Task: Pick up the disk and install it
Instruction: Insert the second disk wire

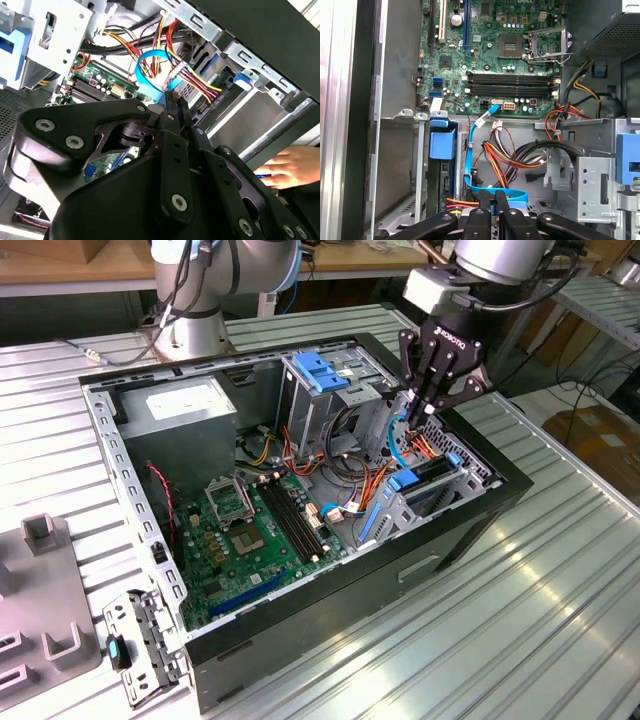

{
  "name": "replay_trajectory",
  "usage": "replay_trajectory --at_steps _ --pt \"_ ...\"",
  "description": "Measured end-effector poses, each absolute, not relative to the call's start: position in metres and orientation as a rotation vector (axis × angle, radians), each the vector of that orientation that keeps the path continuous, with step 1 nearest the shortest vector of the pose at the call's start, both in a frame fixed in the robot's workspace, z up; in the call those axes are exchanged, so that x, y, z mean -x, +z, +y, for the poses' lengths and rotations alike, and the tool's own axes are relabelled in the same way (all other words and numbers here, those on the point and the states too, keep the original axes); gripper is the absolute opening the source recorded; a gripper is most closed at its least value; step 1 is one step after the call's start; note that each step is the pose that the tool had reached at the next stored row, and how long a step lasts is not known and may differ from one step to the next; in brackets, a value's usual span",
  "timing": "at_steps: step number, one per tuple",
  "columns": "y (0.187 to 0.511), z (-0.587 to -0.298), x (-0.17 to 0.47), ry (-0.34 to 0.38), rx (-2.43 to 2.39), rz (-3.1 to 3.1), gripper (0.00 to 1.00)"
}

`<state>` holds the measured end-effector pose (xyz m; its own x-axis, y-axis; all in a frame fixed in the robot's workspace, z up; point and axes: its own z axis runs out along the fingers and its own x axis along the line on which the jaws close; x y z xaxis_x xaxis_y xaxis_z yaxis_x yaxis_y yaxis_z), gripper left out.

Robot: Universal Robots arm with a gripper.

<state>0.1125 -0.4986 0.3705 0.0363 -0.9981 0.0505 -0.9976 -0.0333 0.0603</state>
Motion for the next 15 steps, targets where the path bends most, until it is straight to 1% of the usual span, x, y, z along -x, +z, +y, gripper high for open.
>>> replay_trajectory --at_steps 2,4,6,15 --pt "0.371 -0.499 -0.109 -0.024 -2.216 -2.139 0.16" --pt "0.371 -0.5 -0.108 -0.072 -2.248 -2.163 0.16" --pt "0.37 -0.503 -0.107 -0.096 -2.264 -2.175 0.16" --pt "0.37 -0.532 -0.102 -0.08 -2.28 -2.182 0.16"
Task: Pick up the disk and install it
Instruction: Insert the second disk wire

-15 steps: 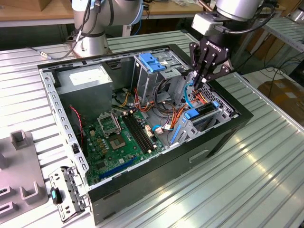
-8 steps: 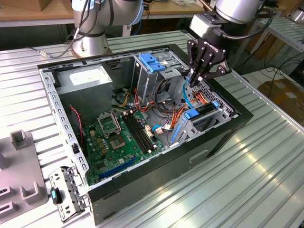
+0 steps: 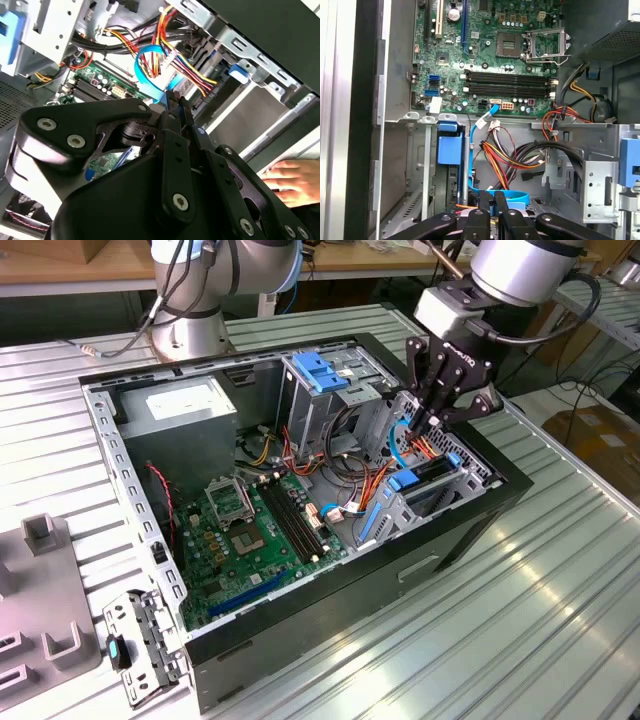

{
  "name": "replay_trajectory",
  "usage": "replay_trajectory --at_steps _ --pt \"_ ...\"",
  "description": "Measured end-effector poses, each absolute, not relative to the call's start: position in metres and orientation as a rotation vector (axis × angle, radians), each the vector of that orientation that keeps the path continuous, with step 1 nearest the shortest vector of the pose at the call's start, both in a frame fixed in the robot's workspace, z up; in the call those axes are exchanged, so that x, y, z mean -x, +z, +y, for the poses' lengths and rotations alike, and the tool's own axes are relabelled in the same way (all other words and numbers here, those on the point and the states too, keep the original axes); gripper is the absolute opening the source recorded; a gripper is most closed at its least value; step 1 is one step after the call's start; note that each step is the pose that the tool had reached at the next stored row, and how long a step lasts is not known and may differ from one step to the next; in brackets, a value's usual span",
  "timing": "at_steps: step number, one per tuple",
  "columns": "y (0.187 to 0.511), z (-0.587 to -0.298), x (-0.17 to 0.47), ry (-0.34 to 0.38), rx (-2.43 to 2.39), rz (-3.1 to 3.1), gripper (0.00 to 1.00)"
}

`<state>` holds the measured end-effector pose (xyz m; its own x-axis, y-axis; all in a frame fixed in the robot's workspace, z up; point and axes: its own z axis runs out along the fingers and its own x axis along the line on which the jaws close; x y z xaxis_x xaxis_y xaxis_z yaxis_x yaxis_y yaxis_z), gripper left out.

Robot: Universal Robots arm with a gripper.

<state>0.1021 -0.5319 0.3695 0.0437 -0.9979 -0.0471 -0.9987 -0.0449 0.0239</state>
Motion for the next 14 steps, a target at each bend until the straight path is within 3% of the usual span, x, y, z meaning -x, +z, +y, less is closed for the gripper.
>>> replay_trajectory --at_steps 14 --pt "0.3642 -0.5361 -0.0983 0.04 2.217 2.168 0.16"
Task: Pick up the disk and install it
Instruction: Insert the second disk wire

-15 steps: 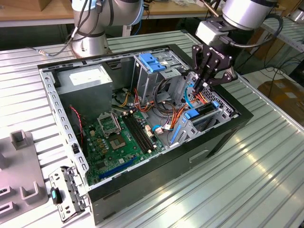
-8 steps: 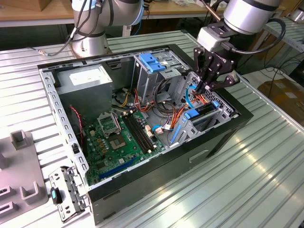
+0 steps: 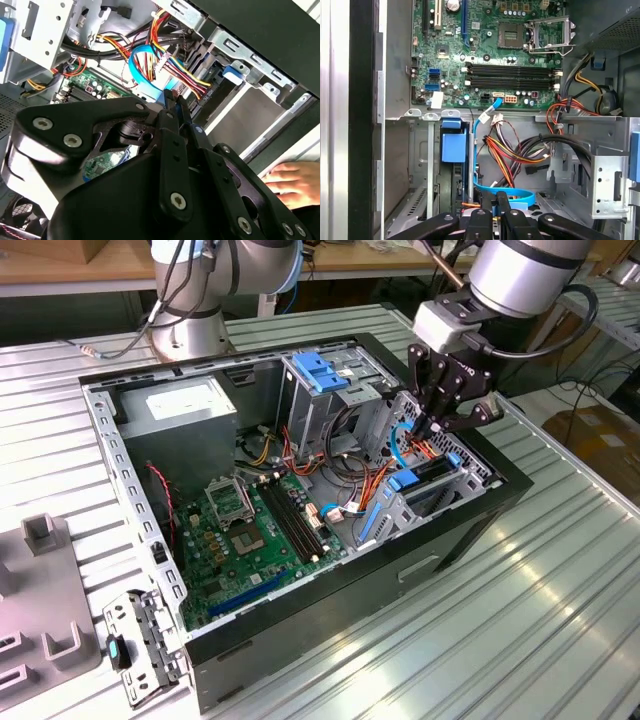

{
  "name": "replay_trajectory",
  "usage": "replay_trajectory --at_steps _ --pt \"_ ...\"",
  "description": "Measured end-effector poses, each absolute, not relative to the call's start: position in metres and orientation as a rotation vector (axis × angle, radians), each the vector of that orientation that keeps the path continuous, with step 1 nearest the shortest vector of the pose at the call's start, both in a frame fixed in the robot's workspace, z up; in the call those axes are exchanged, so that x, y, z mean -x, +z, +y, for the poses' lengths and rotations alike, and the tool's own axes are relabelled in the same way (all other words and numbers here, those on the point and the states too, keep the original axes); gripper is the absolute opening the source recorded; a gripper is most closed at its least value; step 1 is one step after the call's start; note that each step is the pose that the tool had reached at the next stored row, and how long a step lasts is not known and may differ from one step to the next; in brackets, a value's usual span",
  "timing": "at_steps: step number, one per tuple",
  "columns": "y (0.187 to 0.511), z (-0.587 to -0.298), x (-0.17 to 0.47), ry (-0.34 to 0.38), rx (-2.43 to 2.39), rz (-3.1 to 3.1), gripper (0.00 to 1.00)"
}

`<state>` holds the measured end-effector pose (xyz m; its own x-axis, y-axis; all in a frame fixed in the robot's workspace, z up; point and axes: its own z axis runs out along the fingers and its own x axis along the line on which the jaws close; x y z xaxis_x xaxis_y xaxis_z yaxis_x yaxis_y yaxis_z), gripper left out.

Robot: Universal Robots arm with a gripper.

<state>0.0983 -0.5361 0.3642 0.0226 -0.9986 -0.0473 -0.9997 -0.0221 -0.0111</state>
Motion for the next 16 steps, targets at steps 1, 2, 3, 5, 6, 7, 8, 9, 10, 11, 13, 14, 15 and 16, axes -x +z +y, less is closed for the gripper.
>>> replay_trajectory --at_steps 1,2,3,5,6,7,8,9,10,11,13,14,15,16 --pt "0.364 -0.538 -0.098 0.04 2.217 2.168 0.16" --pt "0.364 -0.539 -0.098 0.041 2.216 2.168 0.16" --pt "0.364 -0.541 -0.098 0.041 2.216 2.168 0.16" --pt "0.363 -0.544 -0.098 0.041 2.216 2.167 0.16" --pt "0.362 -0.546 -0.098 0.042 2.216 2.167 0.16" --pt "0.362 -0.549 -0.097 0.043 2.216 2.166 0.16" --pt "0.361 -0.551 -0.097 0.043 2.215 2.166 0.16" --pt "0.36 -0.552 -0.096 0.043 2.215 2.166 0.16" --pt "0.36 -0.553 -0.095 0.043 2.215 2.166 0.16" --pt "0.359 -0.554 -0.095 0.043 2.215 2.166 0.16" --pt "0.358 -0.557 -0.095 0.042 2.214 2.165 0.16" --pt "0.358 -0.558 -0.095 0.042 2.214 2.165 0.16" --pt "0.357 -0.559 -0.095 0.042 2.214 2.165 0.16" --pt "0.357 -0.561 -0.095 0.042 2.214 2.165 0.16"
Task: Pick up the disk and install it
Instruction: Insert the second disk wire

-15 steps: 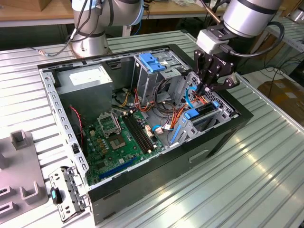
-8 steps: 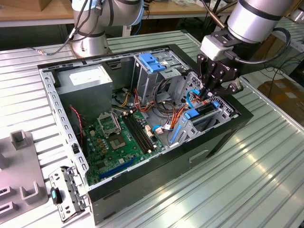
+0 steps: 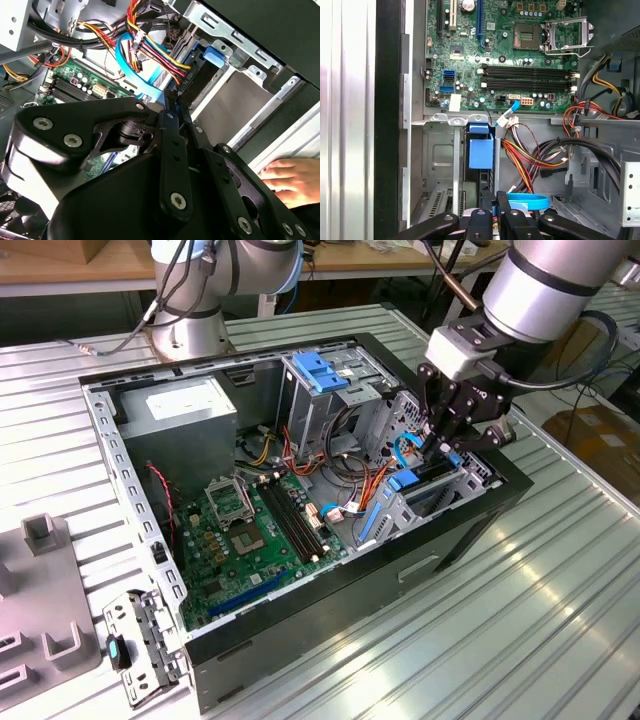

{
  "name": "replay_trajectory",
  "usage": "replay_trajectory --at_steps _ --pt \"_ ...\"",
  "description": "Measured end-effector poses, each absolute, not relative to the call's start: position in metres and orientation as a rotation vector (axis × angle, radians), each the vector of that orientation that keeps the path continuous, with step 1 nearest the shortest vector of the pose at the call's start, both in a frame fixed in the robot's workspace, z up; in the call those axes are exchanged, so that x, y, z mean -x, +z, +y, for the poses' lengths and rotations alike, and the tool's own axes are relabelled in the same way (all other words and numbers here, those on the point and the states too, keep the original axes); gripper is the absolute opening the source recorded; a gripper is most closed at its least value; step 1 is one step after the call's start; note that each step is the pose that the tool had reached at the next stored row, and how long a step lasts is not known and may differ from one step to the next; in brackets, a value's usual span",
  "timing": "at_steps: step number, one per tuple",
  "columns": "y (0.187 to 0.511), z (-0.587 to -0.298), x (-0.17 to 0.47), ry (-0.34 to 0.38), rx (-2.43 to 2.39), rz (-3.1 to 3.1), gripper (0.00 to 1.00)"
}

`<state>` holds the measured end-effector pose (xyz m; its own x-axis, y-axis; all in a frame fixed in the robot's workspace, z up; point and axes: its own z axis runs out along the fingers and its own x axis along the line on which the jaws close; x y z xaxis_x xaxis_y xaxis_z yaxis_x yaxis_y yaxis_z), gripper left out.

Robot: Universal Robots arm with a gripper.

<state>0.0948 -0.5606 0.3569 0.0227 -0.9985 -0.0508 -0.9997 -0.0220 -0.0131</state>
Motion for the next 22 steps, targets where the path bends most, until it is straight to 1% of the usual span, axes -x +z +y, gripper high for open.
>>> replay_trajectory --at_steps 22 --pt "0.3511 -0.5665 -0.0945 0.058 2.183 2.177 0.16"
